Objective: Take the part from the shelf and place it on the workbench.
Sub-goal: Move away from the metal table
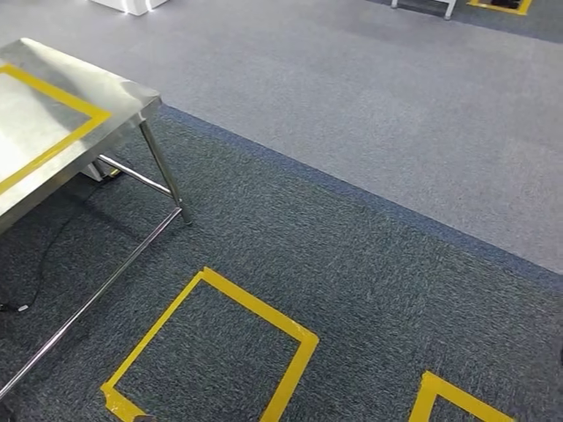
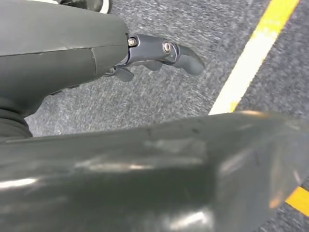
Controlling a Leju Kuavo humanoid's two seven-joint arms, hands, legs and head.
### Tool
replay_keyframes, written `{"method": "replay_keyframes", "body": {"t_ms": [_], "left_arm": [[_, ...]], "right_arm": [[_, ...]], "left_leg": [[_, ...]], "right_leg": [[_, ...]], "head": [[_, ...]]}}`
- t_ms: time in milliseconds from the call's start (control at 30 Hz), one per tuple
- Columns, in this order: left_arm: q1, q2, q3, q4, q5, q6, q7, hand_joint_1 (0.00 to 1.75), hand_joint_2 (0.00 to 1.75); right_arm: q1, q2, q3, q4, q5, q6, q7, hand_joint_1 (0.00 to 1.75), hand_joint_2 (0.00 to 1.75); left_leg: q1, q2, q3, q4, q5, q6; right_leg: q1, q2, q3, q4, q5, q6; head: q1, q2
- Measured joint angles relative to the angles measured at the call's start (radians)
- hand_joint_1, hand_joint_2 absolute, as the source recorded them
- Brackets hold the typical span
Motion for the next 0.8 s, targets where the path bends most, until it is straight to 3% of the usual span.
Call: {"method": "replay_keyframes", "body": {"t_ms": [67, 133, 167, 200, 267, 300, 333, 400, 467, 533, 600, 667, 700, 733, 800], "left_arm": [[-0.001, 0.0, 0.001, 0.0, 0.0, 0.0, -0.001, 0.0, 0.0], [0.004, -0.001, 0.002, 0.0, 0.0, 0.0, -0.002, 0.0, 0.0], [0.006, -0.001, 0.002, 0.0, 0.0, 0.0, -0.002, 0.0, 0.0], [0.007, -0.002, 0.002, 0.0, 0.0, 0.0, -0.002, 0.0, 0.0], [0.007, -0.002, 0.003, 0.0, 0.0, 0.002, -0.002, 0.0, 0.0], [0.007, 0.0, 0.004, 0.0, 0.0, 0.003, -0.002, 0.0, 0.0], [0.007, 0.0, 0.005, 0.001, 0.0, 0.004, -0.002, 0.0, 0.0], [0.006, 0.001, 0.006, 0.001, -0.001, 0.006, -0.002, 0.0, 0.0], [0.003, -0.002, 0.006, 0.001, -0.003, 0.006, -0.002, 0.0, 0.0], [0.001, -0.005, 0.006, 0.001, -0.006, 0.006, -0.001, 0.0, 0.0], [0.002, -0.006, 0.006, 0.001, -0.008, 0.006, 0.002, 0.0, 0.0], [0.005, -0.007, 0.006, 0.001, -0.01, 0.006, 0.006, 0.0, 0.0], [0.005, -0.007, 0.006, 0.002, -0.011, 0.005, 0.007, 0.0, 0.0], [0.004, -0.008, 0.006, 0.002, -0.013, 0.005, 0.007, 0.0, 0.0], [0.002, -0.009, 0.006, 0.002, -0.017, 0.004, 0.008, 0.0, 0.0]], "right_arm": [[-0.004, 0.0, 0.0, 0.0, 0.0, 0.002, 0.001, 0.0, 0.0], [-0.008, 0.0, 0.0, 0.0, 0.0, 0.004, 0.001, 0.0, 0.0], [-0.007, 0.0, 0.0, 0.0, 0.0, 0.006, 0.001, 0.0, 0.0], [-0.006, 0.0, 0.0, 0.0, 0.0, 0.008, 0.002, 0.0, 0.0], [-0.005, 0.002, 0.0, 0.0, 0.001, 0.01, 0.004, 0.0, 0.0], [-0.006, 0.003, 0.0, 0.0, 0.002, 0.01, 0.006, 0.0, 0.0], [-0.008, 0.005, 0.0, 0.0, 0.002, 0.01, 0.009, 0.0, 0.0], [-0.01, 0.007, 0.0, 0.0, 0.003, 0.009, 0.016, 0.0, 0.0], [-0.01, 0.007, 0.0, 0.0, 0.005, 0.005, 0.024, 0.0, 0.0], [-0.009, 0.006, 0.0, 0.0, 0.006, 0.001, 0.031, 0.0, 0.0], [-0.012, 0.003, 0.0, 0.0, 0.006, -0.002, 0.035, 0.0, 0.0], [-0.015, 0.001, -0.001, 0.0, 0.007, -0.005, 0.038, 0.0, 0.0], [-0.015, 0.0, -0.001, 0.0, 0.007, -0.007, 0.039, 0.0, 0.0], [-0.015, -0.001, -0.001, 0.0, 0.007, -0.009, 0.043, 0.0, 0.0], [-0.014, -0.003, -0.001, 0.0, 0.008, -0.015, 0.053, 0.0, 0.0]], "left_leg": [[0.004, -0.061, -0.036, 0.091, -0.06, -0.006], [0.004, -0.092, -0.095, 0.227, -0.121, -0.005], [0.004, -0.095, -0.113, 0.266, -0.128, -0.004], [0.003, -0.098, -0.115, 0.268, -0.114, -0.001], [0.0, -0.118, -0.072, 0.166, -0.039, 0.011], [0.0, -0.144, -0.044, 0.101, -0.008, 0.019], [0.0, -0.168, -0.021, 0.045, 0.012, 0.024], [-0.001, -0.19, -0.004, 0.0, 0.014, 0.028], [-0.001, -0.166, -0.001, -0.014, 0.016, 0.027], [0.003, -0.138, 0.004, -0.029, 0.022, 0.032], [0.003, -0.106, 0.007, -0.034, 0.023, 0.037], [0.002, -0.07, 0.007, -0.033, 0.022, 0.038], [0.003, -0.053, 0.008, -0.033, 0.021, 0.037], [0.003, -0.039, 0.009, -0.032, 0.02, 0.035], [0.003, -0.016, 0.011, -0.029, 0.015, 0.028]], "right_leg": [[-0.002, 0.021, 0.0, -0.002, 0.007, -0.013], [0.001, 0.048, -0.004, -0.002, 0.011, -0.02], [0.003, 0.063, -0.006, -0.001, 0.012, -0.021], [0.005, 0.078, -0.006, 0.0, 0.013, -0.022], [0.008, 0.109, -0.005, 0.002, 0.013, -0.022], [0.01, 0.122, -0.005, 0.004, 0.013, -0.021], [0.01, 0.136, -0.008, 0.007, 0.014, -0.018], [0.005, 0.161, -0.021, 0.01, 0.019, -0.007], [0.001, 0.172, -0.035, 0.012, 0.023, 0.005], [0.005, 0.128, -0.059, 0.051, -0.003, 0.015], [0.007, 0.07, -0.111, 0.162, -0.064, 0.025], [0.004, 0.053, -0.159, 0.271, -0.105, 0.035], [0.001, 0.049, -0.159, 0.282, -0.1, 0.039], [-0.001, 0.041, -0.14, 0.254, -0.078, 0.043], [-0.005, 0.001, -0.068, 0.126, -0.021, 0.049]], "head": [[-0.004, 0.0], [-0.006, 0.0], [-0.007, 0.0], [-0.007, 0.0], [-0.007, 0.0], [-0.007, 0.0], [-0.007, 0.0], [-0.008, 0.0], [-0.01, 0.0], [-0.006, 0.0], [-0.002, 0.0], [-0.001, 0.0], [-0.001, 0.0], [-0.001, 0.0], [0.0, 0.0]]}}
